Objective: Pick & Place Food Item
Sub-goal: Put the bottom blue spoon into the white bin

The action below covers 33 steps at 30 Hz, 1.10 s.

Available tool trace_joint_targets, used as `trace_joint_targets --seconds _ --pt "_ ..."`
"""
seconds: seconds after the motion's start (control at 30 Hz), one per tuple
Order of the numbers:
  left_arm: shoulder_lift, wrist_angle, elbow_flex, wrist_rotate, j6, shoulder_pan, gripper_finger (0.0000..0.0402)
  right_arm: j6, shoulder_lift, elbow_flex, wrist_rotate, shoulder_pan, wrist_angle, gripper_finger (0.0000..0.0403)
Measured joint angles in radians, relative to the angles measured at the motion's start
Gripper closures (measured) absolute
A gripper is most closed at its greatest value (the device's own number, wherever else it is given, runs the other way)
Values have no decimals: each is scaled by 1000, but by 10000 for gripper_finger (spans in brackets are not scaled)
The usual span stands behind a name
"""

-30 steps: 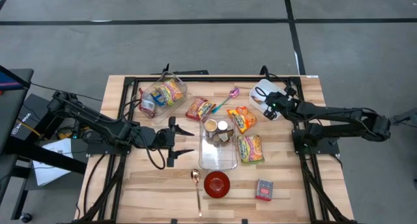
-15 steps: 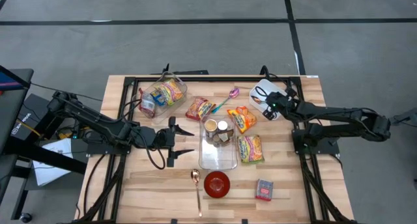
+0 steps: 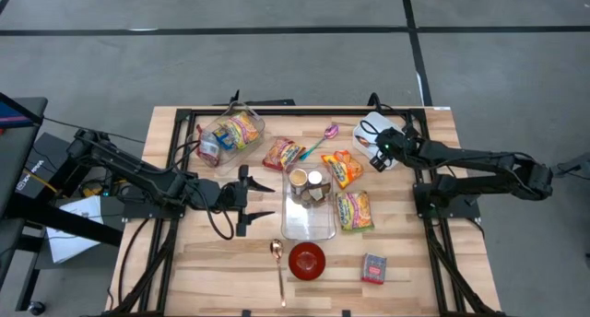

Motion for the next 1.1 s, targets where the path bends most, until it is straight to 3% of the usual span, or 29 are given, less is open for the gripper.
trace_joint_targets --seconds 0.1,0.5,0.87,1.1 --pt "0 0 0 0 0 0 144 8 0 4 -31 0 -12 402" --pt "0 0 0 0 0 0 144 46 0 8 18 -9 -33 402" --pt "0 0 0 0 0 0 144 147 0 166 34 101 -271 403" --pt "0 -5 0 0 -15 0 144 158 9 223 -17 94 -363 403"
